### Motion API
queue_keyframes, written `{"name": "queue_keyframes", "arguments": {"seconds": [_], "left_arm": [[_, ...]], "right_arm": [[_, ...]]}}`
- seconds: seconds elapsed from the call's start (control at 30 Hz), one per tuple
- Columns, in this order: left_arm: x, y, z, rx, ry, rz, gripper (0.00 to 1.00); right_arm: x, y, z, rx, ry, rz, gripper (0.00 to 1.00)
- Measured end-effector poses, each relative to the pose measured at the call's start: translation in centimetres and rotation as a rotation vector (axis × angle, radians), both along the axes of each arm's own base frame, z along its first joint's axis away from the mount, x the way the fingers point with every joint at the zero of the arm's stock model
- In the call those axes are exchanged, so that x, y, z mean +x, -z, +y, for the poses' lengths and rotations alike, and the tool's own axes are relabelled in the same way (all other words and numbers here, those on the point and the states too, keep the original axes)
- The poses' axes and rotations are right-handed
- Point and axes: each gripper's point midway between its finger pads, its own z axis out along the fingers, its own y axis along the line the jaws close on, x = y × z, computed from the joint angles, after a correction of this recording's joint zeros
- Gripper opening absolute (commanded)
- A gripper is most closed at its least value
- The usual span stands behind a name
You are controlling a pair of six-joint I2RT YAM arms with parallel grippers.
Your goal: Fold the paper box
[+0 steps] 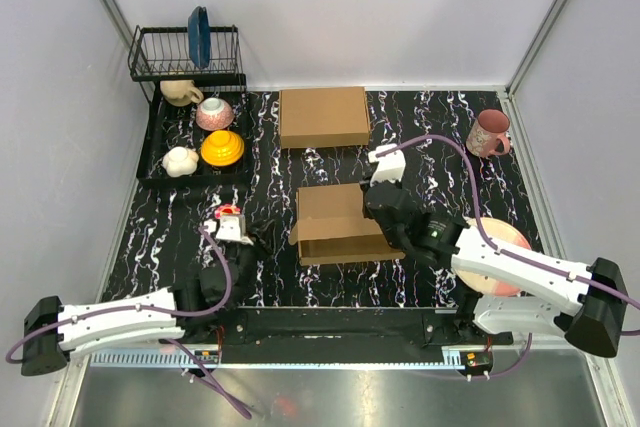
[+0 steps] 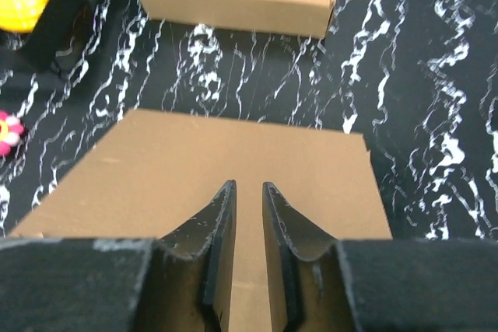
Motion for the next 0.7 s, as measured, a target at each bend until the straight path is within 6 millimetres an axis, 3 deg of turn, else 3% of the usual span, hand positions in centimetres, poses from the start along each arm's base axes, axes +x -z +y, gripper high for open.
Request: {"name": "queue_keyframes", "arguments": {"seconds": [0.23, 0.33, 0.43, 0.53, 0.7], "left_arm": [[0.7, -3.8, -1.8, -0.024, -0.014, 0.001, 0.45], [0.9, -4.5, -2.8, -0.03, -0.001, 0.004, 0.56], [1.1, -5.0, -4.4, -0.027, 0.027, 0.011, 0.59], [1.1, -5.0, -6.0, -0.022, 0.066, 0.025, 0.59], [1.1, -4.7, -8.7, -0.019, 0.134, 0.047, 0.59]], "right_arm": [[-2.2, 6.2, -0.7, 0.008, -0.055, 0.119, 0.25], [-3.7, 9.9, -1.1, 0.002, -0.073, 0.205, 0.25], [-4.8, 12.5, -1.6, 0.004, -0.072, 0.27, 0.25], [-5.5, 13.7, -1.9, 0.022, -0.065, 0.308, 0.25], [-5.9, 13.8, -1.8, 0.062, -0.059, 0.327, 0.25]]}}
